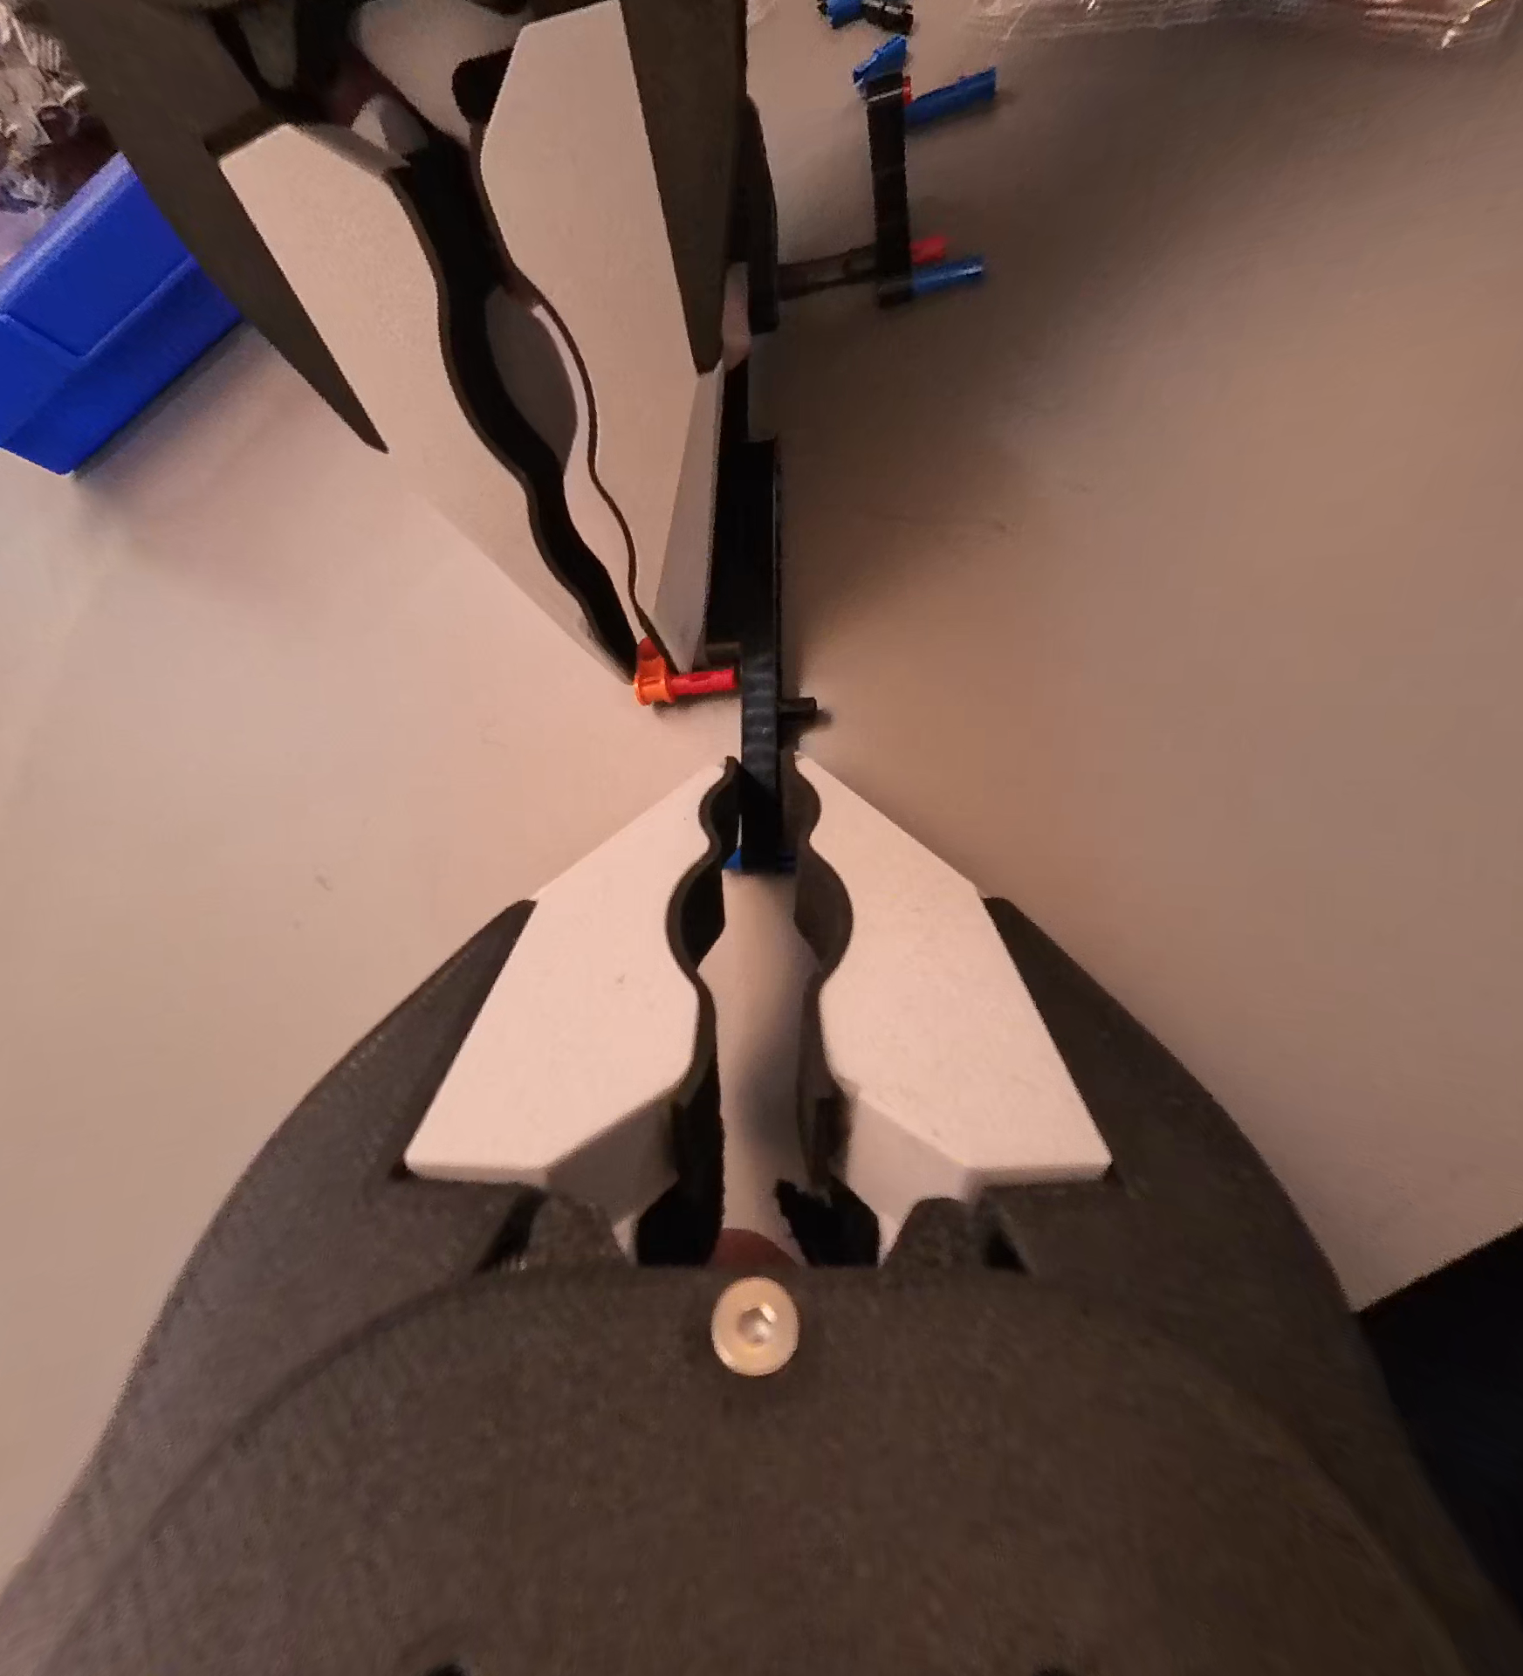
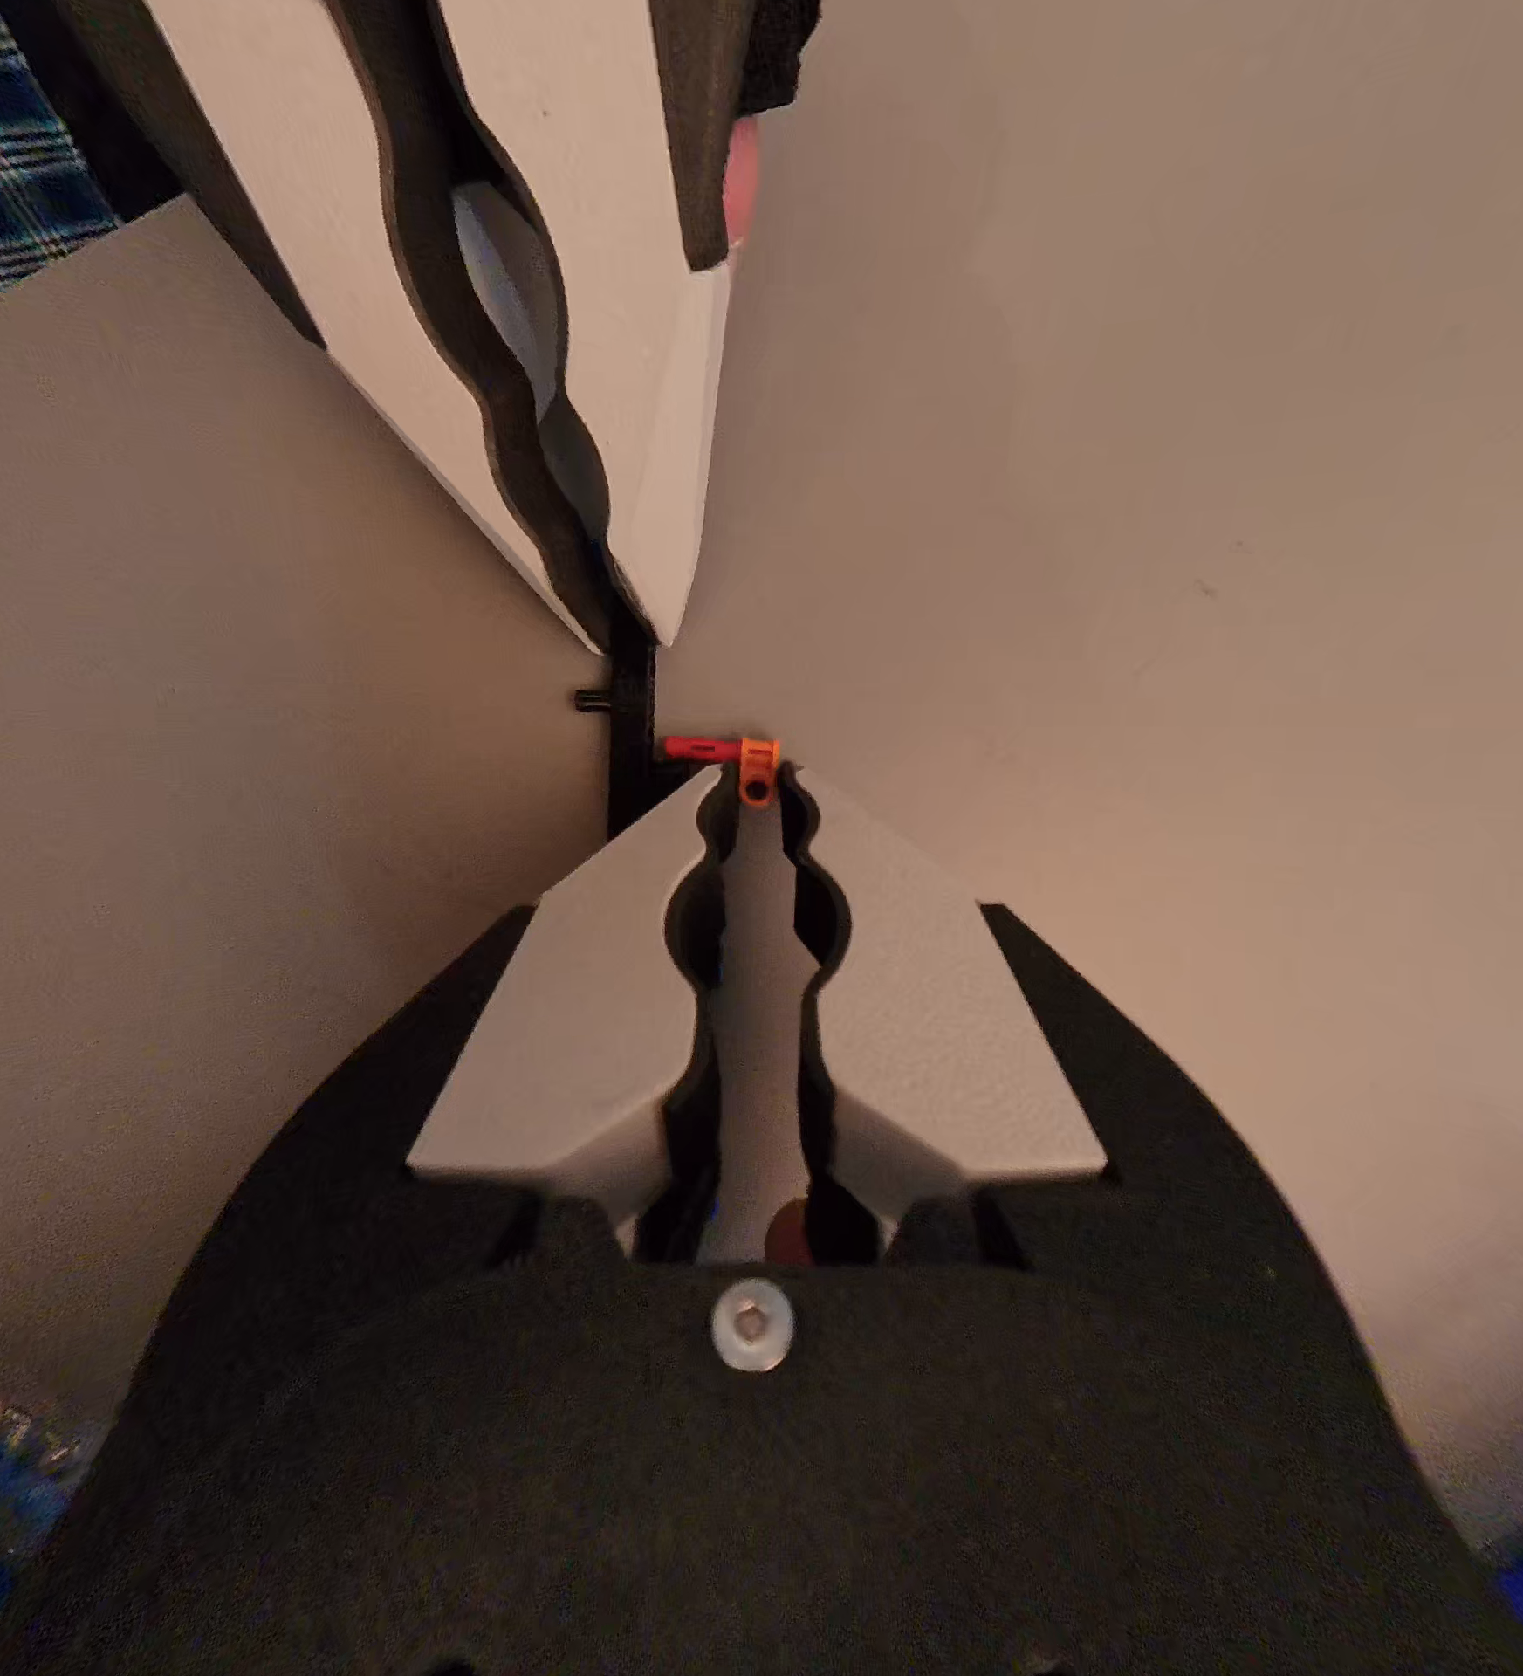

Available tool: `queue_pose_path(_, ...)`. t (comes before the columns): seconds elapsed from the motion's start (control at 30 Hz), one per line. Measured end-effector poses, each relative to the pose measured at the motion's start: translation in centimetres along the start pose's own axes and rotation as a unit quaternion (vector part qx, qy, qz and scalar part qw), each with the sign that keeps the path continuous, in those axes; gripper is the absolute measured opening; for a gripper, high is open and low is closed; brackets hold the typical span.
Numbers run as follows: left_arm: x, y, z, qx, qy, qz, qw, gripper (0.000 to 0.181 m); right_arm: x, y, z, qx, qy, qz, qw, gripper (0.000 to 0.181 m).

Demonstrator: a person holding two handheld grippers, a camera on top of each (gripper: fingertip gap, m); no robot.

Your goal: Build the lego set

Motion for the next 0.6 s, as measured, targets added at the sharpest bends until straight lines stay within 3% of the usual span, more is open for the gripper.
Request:
queue_pose_path(0.37,0.0,0.1,0.0,0.005,0.0,0.005,1.0,0.007,0.8,-0.8,0.7,-0.052,-0.012,-0.009,0.999,0.026)
queue_pose_path(0.6,0.0,0.1,0.0,0.007,0.001,0.006,1.0,0.006,1.9,-1.0,0.8,-0.075,-0.028,-0.036,0.996,0.015)
Point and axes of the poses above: each gripper's, where its closed fingertips meet, x back along the fingers, z out of its underside, y = z × x across the jaws, the point moved 8 cm from there along x, back along the fingers, and after that the axes turned 2 degrees about x, right-handed, at the moved point
